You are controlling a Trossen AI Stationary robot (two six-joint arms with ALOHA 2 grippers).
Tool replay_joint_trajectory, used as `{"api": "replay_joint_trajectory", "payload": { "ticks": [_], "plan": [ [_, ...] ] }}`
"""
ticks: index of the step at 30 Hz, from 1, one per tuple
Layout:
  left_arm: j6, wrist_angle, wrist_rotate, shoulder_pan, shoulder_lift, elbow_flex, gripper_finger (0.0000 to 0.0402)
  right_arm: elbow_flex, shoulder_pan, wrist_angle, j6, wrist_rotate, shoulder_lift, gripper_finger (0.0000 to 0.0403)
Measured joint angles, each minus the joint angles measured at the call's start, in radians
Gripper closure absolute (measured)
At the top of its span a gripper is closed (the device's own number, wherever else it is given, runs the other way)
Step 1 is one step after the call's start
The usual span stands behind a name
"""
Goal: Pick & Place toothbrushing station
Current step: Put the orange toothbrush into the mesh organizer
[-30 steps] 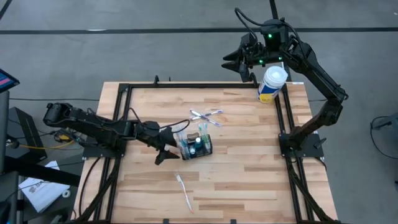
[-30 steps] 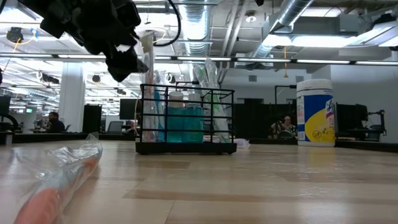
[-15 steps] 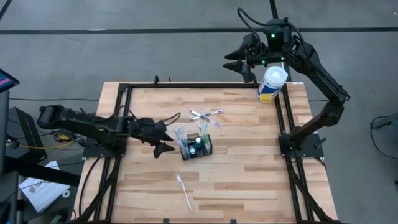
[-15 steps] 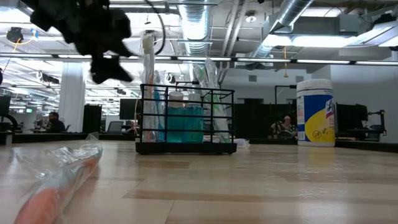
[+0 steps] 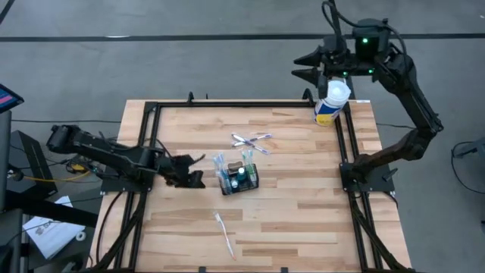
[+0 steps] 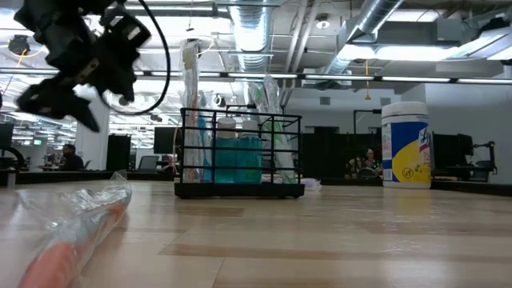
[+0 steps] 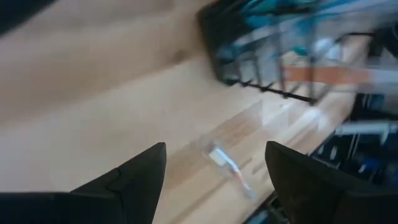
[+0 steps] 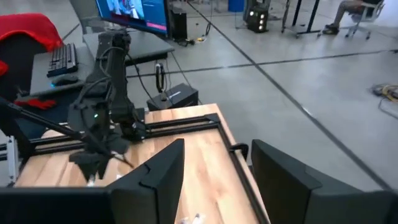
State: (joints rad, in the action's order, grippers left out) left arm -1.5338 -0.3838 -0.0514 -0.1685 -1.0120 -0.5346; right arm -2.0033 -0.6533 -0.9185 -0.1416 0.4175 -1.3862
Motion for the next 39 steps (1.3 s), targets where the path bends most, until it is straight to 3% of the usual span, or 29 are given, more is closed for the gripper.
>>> {"api": "replay_joint_trajectory", "payload": {
  "ticks": [6, 13, 19, 25, 32, 39],
  "plan": [
    [-0.322, 0.217, 0.005, -0.117, -0.162, 0.0, 0.0133, 0.0, -0.032, -0.044, -0.08, 0.0, 0.029, 0.0224],
    [-0.565, 0.362, 0.143, -0.216, -0.307, 0.0, 0.0133, 0.0, -0.096, -0.115, -0.19, 0.072, 0.045, 0.0219],
    [-0.598, 0.419, 0.171, -0.24, -0.33, -0.003, 0.0133, 0.0, -0.149, -0.126, -0.204, 0.159, 0.053, 0.0219],
    [-0.618, 0.418, 0.212, -0.252, -0.35, -0.029, 0.0133, 0.0, -0.162, -0.121, -0.165, 0.181, 0.067, 0.0225],
    [-0.63, 0.435, 0.125, -0.251, -0.421, -0.029, 0.0133, 0.0, -0.159, -0.089, -0.136, 0.181, 0.062, 0.0226],
    [-0.669, 0.453, 0.119, -0.251, -0.46, -0.029, 0.0133, 0.0, -0.159, -0.075, -0.112, 0.185, 0.06, 0.0228]
  ]
}}
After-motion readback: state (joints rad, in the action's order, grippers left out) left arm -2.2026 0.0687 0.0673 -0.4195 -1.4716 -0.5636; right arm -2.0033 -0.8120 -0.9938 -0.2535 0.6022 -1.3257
